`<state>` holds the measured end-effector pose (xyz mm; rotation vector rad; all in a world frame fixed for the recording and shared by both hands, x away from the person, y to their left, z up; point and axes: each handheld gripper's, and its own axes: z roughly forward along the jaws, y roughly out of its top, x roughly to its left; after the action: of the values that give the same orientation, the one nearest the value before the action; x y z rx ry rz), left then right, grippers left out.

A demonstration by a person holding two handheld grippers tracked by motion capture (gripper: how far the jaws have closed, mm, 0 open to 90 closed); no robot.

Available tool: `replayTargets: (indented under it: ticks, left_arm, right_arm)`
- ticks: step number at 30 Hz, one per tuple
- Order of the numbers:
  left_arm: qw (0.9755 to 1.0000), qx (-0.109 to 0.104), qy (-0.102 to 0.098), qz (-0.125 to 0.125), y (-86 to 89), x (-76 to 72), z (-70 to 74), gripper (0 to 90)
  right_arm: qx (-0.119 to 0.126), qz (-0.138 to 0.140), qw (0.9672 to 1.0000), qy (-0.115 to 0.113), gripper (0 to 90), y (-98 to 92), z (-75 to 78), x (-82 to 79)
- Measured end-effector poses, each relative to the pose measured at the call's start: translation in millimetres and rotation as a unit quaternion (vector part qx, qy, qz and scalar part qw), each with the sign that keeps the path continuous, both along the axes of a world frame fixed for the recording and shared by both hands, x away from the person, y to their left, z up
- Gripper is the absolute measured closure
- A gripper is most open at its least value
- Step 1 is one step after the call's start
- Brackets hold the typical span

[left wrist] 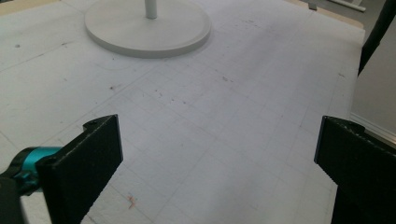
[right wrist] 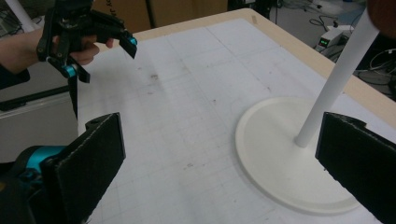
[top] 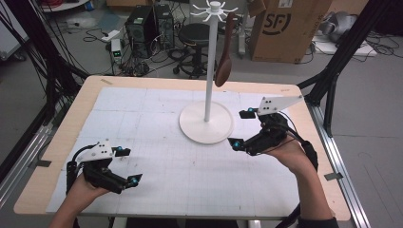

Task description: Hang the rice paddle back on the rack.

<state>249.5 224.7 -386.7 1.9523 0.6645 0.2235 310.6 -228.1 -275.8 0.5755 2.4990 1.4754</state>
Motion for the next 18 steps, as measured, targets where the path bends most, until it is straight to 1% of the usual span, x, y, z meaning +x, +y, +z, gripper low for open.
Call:
replayTargets:
  ticks: [2,5,7,10,12,14,18]
  left_arm:
    - [1.0000,-0.001,-0.001,0.000,0.7,-0.1,0.4,1.7]
    - [1.0000,-0.004,-0.003,0.000,1.7,0.1,0.8,1.6]
    - [1.0000,-0.008,-0.002,-0.001,2.2,0.6,1.1,1.7]
    - [0.9999,-0.013,-0.003,-0.003,2.4,1.4,1.3,1.7]
    - [0.9999,-0.014,-0.002,-0.002,2.5,2.0,1.1,1.6]
    - [0.9999,-0.015,-0.002,-0.002,2.4,2.6,1.0,1.6]
    - [0.9999,-0.017,0.001,-0.003,2.5,3.7,0.7,1.7]
  right_arm:
    - [0.003,0.000,1.0000,0.005,0.3,-1.7,-6.6,-2.8]
    - [0.006,0.003,1.0000,0.005,0.3,-3.3,-15.9,-6.2]
    - [0.002,0.000,1.0000,0.003,0.3,-4.0,-21.4,-7.9]
    - [0.004,0.000,1.0000,0.008,0.3,-4.9,-29.7,-10.8]
    - [-0.001,-0.004,0.9999,0.012,0.3,-5.3,-35.8,-13.3]
    - [0.000,-0.005,1.0000,0.005,0.3,-6.5,-41.1,-14.8]
    - [0.005,-0.010,0.9999,0.005,0.3,-9.0,-50.5,-19.2]
